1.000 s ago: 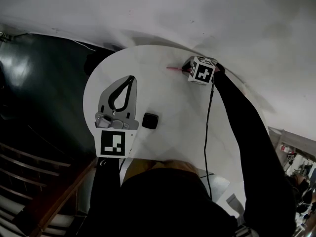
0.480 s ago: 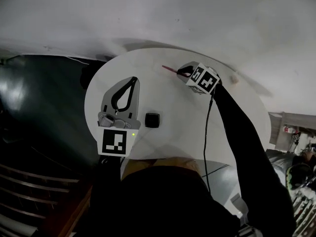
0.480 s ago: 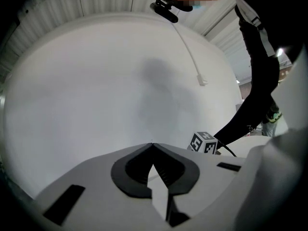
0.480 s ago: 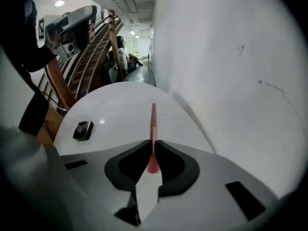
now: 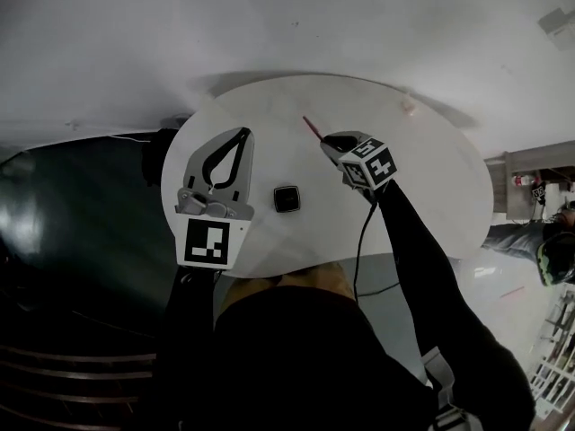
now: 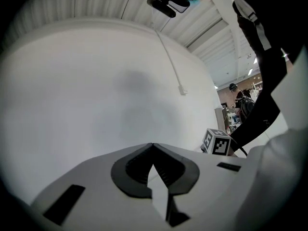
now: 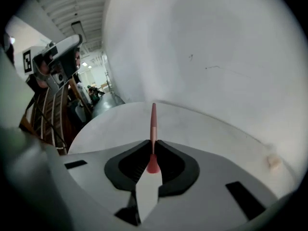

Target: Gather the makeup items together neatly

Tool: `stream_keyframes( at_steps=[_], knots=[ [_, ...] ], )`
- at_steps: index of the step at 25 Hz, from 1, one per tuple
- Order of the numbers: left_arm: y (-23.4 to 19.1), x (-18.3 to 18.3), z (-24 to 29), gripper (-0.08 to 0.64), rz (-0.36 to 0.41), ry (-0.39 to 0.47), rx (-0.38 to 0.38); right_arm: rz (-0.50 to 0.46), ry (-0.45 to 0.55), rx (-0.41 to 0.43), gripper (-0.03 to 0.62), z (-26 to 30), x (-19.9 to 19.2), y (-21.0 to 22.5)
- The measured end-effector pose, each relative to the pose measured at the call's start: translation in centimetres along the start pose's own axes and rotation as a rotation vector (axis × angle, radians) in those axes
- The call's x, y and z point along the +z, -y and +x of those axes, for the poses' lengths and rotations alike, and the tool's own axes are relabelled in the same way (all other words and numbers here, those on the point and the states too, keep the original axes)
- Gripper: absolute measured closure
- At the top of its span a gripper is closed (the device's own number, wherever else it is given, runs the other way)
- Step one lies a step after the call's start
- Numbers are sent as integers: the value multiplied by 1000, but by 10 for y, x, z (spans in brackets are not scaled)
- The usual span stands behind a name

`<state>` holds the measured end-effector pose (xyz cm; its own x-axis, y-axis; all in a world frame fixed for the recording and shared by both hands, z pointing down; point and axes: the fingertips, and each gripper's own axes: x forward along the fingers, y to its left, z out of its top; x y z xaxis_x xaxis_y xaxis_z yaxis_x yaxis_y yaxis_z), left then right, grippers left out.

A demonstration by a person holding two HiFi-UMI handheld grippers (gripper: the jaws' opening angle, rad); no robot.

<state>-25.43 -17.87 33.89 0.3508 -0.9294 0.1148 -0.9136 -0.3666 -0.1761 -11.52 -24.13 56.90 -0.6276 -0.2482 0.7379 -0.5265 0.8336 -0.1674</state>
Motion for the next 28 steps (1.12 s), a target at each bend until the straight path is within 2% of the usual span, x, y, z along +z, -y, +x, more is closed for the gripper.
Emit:
stream_keyframes(
  at_steps=[6, 17, 28],
  knots=[
    [11, -1, -8, 546, -10, 17, -52, 249, 55, -64, 528, -16, -35, -27],
    [23, 2, -6, 546, -22, 33, -81, 561, -42, -140, 527, -13, -113, -51],
    [29, -1, -2, 546, -29, 19, -88, 765, -140, -147, 527, -1, -159, -67]
  ],
)
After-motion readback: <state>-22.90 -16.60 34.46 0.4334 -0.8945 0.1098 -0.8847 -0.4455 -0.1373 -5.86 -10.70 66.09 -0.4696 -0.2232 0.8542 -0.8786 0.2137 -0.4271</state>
